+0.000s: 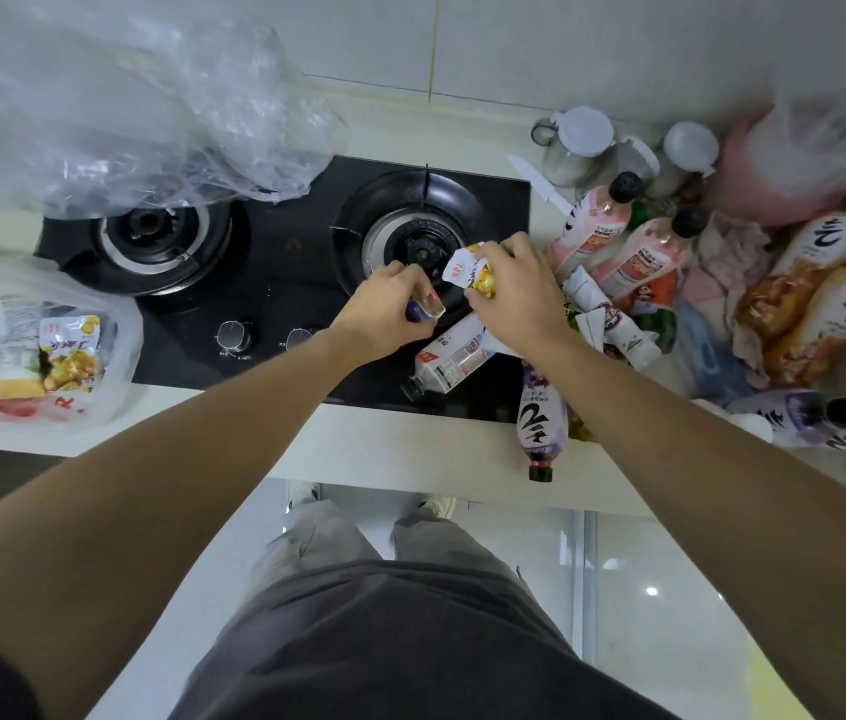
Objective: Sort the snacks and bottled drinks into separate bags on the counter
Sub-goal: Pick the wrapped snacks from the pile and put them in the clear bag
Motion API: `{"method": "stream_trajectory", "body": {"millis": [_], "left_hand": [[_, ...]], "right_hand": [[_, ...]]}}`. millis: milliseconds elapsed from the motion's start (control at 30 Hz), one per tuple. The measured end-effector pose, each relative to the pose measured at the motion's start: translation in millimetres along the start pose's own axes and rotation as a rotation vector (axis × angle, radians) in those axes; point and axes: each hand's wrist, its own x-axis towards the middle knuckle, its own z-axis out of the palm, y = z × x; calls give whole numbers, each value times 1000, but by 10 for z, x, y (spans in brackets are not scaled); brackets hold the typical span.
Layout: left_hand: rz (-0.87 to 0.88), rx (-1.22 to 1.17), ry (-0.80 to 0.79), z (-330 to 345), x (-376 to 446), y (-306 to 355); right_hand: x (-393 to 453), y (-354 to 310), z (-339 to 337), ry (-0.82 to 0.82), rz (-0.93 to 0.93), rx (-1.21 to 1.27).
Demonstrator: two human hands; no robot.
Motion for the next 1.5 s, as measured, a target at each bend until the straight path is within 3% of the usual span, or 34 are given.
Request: {"method": "stream_trajectory", "body": {"millis": [300,700,900,1233,1500], "left_hand": [[60,-114,99,-565,-580,-540],[-174,-3,178,-1840,-2285,-2760],[-270,72,209,-2364,-2605,-3618],[-178,247,271,-2564,-2516,-3929],[14,376,312,-2486,-2393,-3572]], "right_hand": [[-75,-725,-78,18,4,-44],[-245,-3415,1195,18,-79,192],[-317,-4361,1819,-118,-219,207],[-136,-4930,2087,-108,-287,75],[-307,-4559,1735,24,-285,46]]}}
